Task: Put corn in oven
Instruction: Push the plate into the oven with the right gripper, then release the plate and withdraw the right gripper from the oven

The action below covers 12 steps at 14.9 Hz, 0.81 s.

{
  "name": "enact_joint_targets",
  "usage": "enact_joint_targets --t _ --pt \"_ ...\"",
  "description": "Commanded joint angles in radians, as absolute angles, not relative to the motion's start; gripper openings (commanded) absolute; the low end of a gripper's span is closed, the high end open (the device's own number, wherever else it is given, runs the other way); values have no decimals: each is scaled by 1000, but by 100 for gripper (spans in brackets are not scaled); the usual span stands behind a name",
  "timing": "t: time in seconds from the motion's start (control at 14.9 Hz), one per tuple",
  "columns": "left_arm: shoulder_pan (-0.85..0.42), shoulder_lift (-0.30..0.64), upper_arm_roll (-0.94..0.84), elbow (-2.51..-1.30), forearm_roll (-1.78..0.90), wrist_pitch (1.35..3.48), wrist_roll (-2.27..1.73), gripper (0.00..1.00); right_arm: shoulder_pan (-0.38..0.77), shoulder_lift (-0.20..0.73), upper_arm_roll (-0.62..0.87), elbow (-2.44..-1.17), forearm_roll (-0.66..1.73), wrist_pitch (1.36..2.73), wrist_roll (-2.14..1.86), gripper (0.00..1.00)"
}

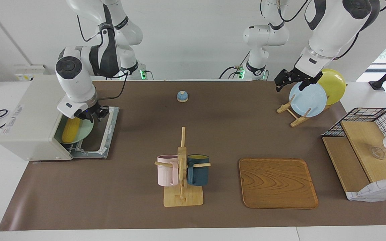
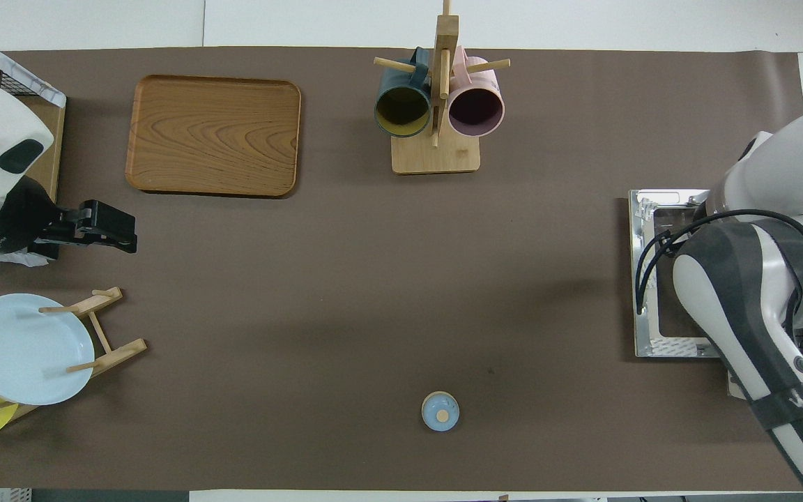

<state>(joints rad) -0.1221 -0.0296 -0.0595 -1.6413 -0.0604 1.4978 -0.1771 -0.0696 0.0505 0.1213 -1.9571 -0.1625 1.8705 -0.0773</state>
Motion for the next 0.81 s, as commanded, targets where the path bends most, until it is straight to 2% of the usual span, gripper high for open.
enact_joint_targets --t 0.0,0.07,0.27,0.74 --pt "-109 -34 -66 -1631 -44 1485 -172 100 -31 55 127 -1986 -141 1934 13 7" --pt "-109 -35 -64 -1631 -44 1482 -172 100 6 55 126 -2023 -140 1983 40 0" --pt "-107 -38 -61 -1631 -44 1482 -173 100 8 61 126 -2182 -140 2198 90 0" --pt "-95 -38 -58 -1631 -44 1482 -173 100 -38 141 126 -2215 -140 2278 112 0"
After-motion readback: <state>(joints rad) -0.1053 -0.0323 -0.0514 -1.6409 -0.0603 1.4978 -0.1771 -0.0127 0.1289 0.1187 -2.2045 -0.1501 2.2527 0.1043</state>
